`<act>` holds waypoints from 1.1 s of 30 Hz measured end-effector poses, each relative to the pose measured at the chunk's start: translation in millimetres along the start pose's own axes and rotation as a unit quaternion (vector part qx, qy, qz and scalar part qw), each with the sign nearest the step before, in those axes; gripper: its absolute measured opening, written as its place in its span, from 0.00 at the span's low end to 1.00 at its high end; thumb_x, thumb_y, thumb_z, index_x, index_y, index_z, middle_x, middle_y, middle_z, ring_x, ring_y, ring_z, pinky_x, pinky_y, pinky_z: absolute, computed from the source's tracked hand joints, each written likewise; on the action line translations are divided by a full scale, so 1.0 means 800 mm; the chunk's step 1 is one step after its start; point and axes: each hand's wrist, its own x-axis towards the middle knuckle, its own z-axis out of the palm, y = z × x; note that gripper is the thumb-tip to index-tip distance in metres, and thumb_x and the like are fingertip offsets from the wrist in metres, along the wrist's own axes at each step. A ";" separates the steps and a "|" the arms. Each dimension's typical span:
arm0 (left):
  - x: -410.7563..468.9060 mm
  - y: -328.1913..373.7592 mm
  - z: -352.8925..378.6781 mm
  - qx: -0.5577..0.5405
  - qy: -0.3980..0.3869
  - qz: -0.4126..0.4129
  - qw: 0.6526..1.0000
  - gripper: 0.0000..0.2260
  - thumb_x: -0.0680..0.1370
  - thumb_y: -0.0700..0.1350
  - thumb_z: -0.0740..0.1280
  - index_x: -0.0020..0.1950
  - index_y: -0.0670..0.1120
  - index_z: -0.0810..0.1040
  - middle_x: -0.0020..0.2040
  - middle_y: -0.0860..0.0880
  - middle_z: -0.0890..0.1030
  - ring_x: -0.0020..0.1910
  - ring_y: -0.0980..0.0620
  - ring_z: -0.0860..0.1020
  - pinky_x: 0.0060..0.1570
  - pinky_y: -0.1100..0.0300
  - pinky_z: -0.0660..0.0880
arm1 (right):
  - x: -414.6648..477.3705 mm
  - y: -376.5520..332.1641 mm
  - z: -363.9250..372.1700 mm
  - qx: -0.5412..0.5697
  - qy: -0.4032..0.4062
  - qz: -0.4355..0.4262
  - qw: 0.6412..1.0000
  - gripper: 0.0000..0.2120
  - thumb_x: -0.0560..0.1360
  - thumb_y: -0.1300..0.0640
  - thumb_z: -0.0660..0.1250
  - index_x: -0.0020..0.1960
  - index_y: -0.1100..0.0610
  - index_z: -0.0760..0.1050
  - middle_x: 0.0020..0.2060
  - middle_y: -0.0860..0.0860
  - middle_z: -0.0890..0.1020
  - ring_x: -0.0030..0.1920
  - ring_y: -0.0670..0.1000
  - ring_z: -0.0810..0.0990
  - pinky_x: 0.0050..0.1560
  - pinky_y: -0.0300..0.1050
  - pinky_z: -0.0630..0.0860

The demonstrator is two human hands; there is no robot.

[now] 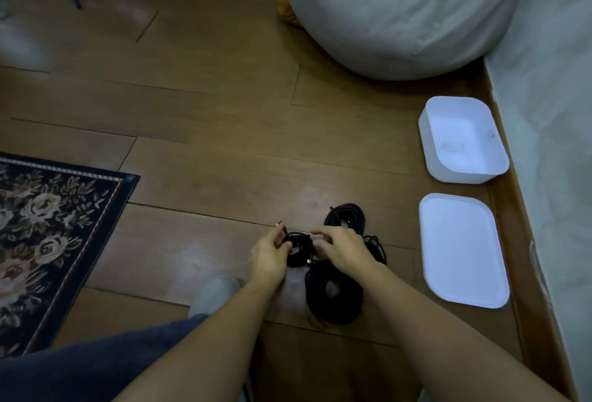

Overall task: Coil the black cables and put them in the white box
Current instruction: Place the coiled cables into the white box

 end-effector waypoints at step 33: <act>0.102 0.330 0.210 0.057 -0.152 0.200 0.966 0.25 0.83 0.49 0.65 0.80 0.52 0.65 0.65 0.47 0.79 0.60 0.50 0.76 0.60 0.58 0.70 | 0.066 0.261 -0.231 0.282 0.326 0.351 0.831 0.29 0.76 0.33 0.59 0.65 0.55 0.72 0.52 0.55 0.83 0.48 0.60 0.84 0.54 0.58 0.81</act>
